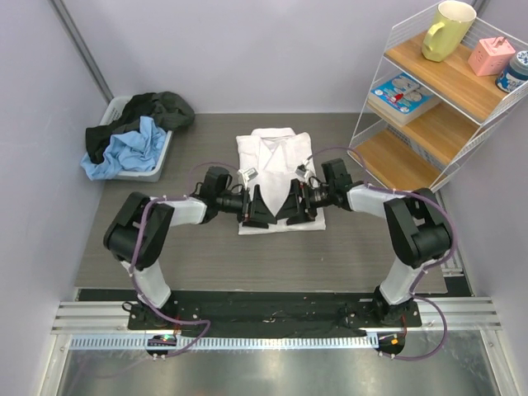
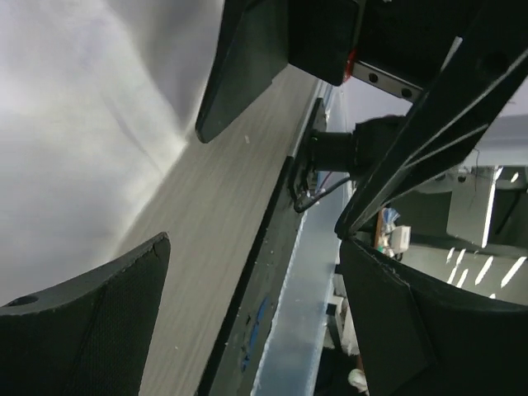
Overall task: Fold and stack the long sleeve shirts
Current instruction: Fold the shirt
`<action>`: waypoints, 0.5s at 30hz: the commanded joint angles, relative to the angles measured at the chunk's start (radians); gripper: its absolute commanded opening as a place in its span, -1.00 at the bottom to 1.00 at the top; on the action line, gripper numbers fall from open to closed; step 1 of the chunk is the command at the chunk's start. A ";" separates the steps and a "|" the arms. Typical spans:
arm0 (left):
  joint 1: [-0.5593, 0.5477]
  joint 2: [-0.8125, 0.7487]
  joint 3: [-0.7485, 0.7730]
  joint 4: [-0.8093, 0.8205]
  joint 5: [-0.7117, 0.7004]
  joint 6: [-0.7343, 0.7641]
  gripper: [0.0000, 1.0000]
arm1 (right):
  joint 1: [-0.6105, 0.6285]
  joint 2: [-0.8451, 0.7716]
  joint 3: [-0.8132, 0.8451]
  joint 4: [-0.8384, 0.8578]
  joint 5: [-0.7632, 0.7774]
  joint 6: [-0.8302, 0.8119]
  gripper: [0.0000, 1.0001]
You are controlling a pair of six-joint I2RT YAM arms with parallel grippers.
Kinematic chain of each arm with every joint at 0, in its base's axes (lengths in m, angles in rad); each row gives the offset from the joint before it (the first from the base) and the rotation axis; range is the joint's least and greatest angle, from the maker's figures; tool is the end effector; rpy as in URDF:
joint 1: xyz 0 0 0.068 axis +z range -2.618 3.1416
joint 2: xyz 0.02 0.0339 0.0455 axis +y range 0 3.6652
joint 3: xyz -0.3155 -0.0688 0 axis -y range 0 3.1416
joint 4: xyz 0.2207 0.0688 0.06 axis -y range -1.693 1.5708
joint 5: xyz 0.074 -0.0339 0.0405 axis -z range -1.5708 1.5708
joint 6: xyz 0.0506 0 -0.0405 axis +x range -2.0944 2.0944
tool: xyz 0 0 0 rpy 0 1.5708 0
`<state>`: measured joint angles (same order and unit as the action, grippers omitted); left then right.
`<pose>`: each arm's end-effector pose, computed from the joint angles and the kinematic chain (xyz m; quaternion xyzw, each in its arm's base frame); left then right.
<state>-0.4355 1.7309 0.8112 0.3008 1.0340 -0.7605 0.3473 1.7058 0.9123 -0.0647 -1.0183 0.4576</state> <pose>0.2837 -0.1800 0.2278 0.0985 0.7991 -0.5873 0.0818 0.2917 0.1514 0.2348 -0.1247 0.8264 0.5396 0.1013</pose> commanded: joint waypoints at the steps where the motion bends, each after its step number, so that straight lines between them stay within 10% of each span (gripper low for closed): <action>1: 0.015 0.146 0.040 0.078 -0.014 -0.030 0.68 | -0.011 0.127 -0.026 0.123 0.003 0.055 0.93; 8: 0.113 0.263 -0.018 0.005 -0.022 0.012 0.68 | -0.091 0.255 -0.093 0.098 -0.008 0.032 0.96; 15: 0.173 0.074 -0.037 -0.283 0.057 0.237 0.68 | -0.141 0.026 -0.078 -0.077 -0.057 -0.032 0.98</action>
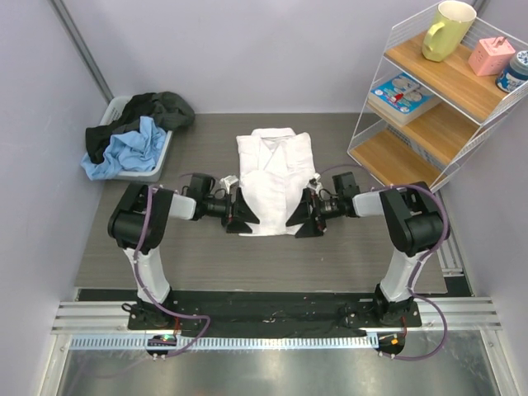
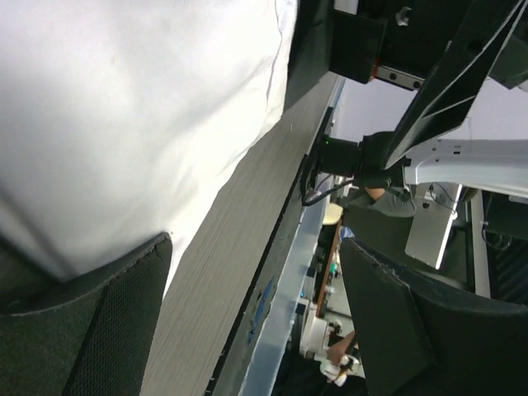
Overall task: Fold and stack the long sleeve shirts
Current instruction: Fold the shirt
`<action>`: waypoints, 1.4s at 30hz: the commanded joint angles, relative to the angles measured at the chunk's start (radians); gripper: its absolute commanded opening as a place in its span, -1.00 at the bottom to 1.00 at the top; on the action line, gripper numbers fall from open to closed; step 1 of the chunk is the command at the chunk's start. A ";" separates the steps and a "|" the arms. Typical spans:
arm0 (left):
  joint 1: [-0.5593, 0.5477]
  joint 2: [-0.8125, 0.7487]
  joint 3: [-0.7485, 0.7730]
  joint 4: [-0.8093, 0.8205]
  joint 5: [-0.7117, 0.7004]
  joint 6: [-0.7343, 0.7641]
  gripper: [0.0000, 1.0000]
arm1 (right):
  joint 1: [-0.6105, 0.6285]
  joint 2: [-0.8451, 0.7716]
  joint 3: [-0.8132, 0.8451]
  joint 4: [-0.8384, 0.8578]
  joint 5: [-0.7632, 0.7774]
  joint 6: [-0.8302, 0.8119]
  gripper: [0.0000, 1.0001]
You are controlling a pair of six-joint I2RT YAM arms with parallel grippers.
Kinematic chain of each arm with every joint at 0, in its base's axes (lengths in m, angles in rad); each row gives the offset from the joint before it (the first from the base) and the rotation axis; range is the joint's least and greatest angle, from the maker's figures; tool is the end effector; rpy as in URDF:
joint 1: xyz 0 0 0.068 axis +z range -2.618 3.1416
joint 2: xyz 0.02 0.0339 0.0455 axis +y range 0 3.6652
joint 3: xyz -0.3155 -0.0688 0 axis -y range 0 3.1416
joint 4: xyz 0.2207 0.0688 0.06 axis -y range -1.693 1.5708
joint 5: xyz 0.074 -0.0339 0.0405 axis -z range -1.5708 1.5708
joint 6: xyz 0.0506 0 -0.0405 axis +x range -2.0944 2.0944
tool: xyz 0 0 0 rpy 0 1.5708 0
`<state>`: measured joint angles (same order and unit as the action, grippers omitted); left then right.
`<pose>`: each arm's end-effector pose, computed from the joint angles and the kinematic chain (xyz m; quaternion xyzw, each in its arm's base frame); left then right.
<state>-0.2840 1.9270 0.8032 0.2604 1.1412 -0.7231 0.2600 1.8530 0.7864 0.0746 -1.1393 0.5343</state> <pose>0.3147 -0.1398 0.1639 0.0107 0.8113 -0.5845 0.0108 0.2965 0.1264 0.1726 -0.0421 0.8205 0.5696 0.0217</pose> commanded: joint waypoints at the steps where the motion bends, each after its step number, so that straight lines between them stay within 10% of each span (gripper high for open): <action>1: 0.023 -0.152 -0.025 -0.284 -0.023 0.229 0.69 | -0.073 -0.142 0.077 -0.365 0.058 -0.161 0.98; 6: 0.014 -0.278 0.104 -0.380 -0.021 0.291 0.70 | -0.157 -0.149 0.276 -0.638 0.050 -0.402 0.99; 17: -0.060 0.131 0.355 0.049 -0.247 -0.061 0.61 | -0.070 0.161 0.430 -0.095 0.098 -0.049 0.99; 28: 0.069 0.047 0.209 -0.134 -0.160 0.085 0.60 | -0.125 0.141 0.364 -0.421 0.090 -0.336 0.99; 42: 0.035 0.260 0.634 -0.073 -0.210 -0.018 0.58 | -0.139 0.334 0.781 -0.455 0.093 -0.329 0.91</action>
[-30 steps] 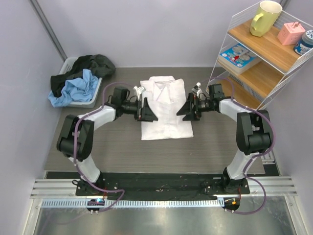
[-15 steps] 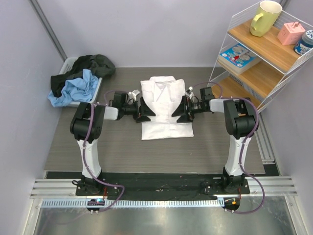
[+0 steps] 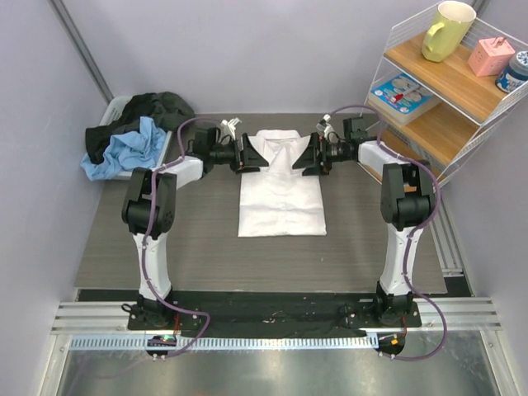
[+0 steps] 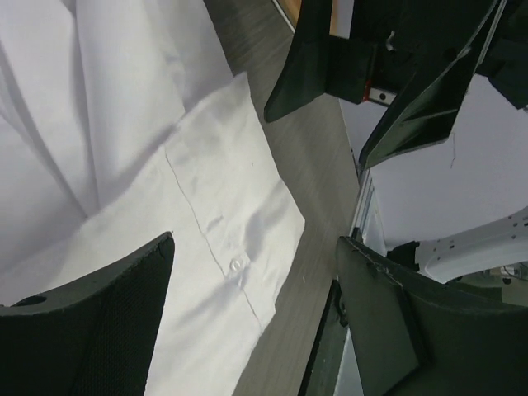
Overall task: Fold and stack the long sleeve shirts
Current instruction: Fold the shirt
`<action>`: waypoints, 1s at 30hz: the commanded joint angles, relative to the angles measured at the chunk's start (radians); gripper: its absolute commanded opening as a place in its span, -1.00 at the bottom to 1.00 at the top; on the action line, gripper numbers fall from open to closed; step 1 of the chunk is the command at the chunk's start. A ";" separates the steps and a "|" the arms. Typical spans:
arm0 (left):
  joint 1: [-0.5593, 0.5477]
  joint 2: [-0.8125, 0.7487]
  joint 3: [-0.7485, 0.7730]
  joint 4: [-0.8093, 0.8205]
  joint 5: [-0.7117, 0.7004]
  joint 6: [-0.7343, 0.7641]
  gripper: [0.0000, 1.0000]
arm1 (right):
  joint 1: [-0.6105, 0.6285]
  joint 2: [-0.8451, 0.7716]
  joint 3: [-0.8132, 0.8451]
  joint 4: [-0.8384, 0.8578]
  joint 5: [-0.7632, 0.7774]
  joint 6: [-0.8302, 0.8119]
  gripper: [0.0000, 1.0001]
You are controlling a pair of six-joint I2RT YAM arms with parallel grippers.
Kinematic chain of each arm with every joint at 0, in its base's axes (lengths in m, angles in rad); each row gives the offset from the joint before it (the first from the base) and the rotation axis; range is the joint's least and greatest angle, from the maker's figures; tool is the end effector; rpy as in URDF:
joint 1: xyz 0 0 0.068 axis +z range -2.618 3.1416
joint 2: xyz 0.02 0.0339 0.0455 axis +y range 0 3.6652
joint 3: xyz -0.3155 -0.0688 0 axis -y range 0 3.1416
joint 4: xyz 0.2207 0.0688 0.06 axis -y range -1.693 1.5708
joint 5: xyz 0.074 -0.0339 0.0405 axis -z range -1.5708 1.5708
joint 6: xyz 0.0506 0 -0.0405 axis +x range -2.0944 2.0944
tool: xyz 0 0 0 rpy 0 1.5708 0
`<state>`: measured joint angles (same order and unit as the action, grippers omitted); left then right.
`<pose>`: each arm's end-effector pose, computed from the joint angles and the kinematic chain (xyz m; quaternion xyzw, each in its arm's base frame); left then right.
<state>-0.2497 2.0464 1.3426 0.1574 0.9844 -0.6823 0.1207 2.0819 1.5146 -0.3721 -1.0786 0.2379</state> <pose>0.4341 -0.1542 0.2439 0.0613 0.8000 -0.5621 0.2008 0.4418 0.0985 0.2417 -0.1114 0.8236 0.5278 0.1751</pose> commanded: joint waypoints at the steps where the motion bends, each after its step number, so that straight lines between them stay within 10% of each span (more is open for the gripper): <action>1: 0.007 0.168 0.110 0.033 -0.056 -0.066 0.57 | 0.000 0.153 0.079 -0.008 0.040 -0.037 0.90; 10: 0.107 0.241 0.070 0.047 -0.133 -0.070 0.51 | -0.018 0.276 0.104 0.012 0.097 -0.088 0.73; 19: 0.165 -0.007 -0.086 0.016 -0.050 0.024 0.49 | 0.045 0.018 -0.195 0.211 0.071 0.052 0.68; 26: 0.115 -0.392 -0.011 -0.703 -0.275 0.844 0.44 | 0.028 -0.154 -0.060 -0.048 0.169 -0.161 0.47; 30: -0.066 -0.619 -0.198 -0.783 -0.583 1.293 0.33 | 0.091 -0.206 -0.109 -0.057 0.222 -0.204 0.18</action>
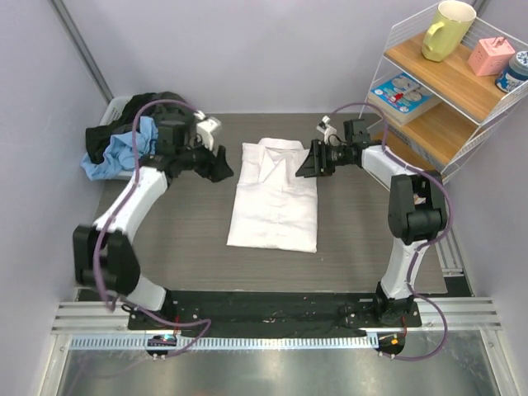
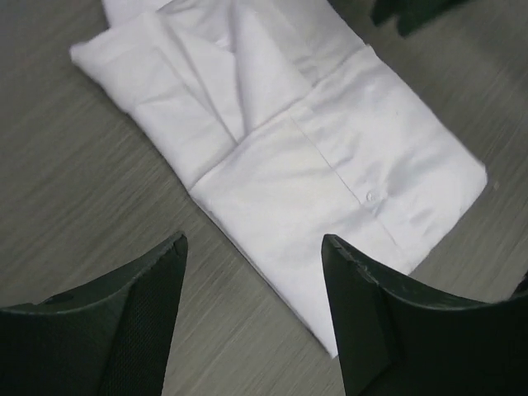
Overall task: Fold and stack the long sleeve shirts
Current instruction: Fold the shirt
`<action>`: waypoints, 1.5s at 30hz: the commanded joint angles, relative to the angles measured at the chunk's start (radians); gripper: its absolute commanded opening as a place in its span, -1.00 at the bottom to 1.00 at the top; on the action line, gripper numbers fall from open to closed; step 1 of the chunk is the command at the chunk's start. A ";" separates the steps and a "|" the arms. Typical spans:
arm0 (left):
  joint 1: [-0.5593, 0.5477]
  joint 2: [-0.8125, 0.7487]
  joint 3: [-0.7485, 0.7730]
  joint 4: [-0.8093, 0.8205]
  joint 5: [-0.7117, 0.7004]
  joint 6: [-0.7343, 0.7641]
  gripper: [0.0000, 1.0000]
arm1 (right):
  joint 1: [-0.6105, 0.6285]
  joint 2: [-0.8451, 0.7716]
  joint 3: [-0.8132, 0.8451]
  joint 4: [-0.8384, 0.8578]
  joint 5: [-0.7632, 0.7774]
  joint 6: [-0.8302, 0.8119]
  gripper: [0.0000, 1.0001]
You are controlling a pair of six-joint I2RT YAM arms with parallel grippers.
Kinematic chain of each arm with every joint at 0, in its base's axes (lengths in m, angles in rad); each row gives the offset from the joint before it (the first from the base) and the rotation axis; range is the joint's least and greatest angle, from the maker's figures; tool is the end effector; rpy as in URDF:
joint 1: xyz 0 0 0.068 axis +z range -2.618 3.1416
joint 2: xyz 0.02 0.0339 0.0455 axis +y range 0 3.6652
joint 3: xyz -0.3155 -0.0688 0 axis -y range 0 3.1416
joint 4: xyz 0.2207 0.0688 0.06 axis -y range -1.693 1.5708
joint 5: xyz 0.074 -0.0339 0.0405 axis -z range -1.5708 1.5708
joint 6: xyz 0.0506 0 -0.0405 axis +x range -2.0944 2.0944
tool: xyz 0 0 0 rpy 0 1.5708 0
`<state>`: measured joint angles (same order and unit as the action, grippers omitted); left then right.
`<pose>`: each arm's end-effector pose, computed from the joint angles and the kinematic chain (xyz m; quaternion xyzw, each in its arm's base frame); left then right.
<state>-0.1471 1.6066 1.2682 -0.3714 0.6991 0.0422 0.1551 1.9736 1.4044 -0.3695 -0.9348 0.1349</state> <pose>0.3364 -0.0828 0.3387 0.2230 0.8365 -0.3314 0.3752 0.4120 0.1056 0.2514 -0.1486 0.8471 0.4638 0.2127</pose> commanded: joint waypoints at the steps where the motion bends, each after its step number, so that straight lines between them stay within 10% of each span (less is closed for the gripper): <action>1: -0.263 -0.221 -0.245 -0.229 -0.350 0.606 0.29 | 0.073 -0.101 -0.013 -0.049 0.086 -0.104 0.12; 13: -0.883 -0.413 -0.676 0.241 -0.734 0.717 -0.08 | 0.251 0.024 -0.022 -0.019 0.203 -0.253 -0.30; 20: -0.928 -0.219 -0.745 0.491 -0.802 0.789 -0.09 | 0.255 0.117 -0.016 -0.017 0.243 -0.331 -0.31; 28: -0.927 -0.016 -0.771 0.690 -0.888 0.868 -0.56 | 0.255 0.183 -0.022 -0.037 0.228 -0.370 -0.38; 33: -0.927 -0.109 -0.701 0.473 -0.853 0.783 -1.00 | 0.256 0.163 -0.045 -0.049 0.220 -0.371 -0.42; 45: -0.954 -0.313 -0.285 -0.398 -0.319 0.397 -1.00 | 0.298 -0.126 -0.127 -0.150 0.108 -0.339 -0.30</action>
<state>-1.0912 1.3315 0.8803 -0.4480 0.1345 0.5617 0.4541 1.9484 1.1919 -0.4431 -0.8017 -0.1818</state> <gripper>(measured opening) 0.007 0.334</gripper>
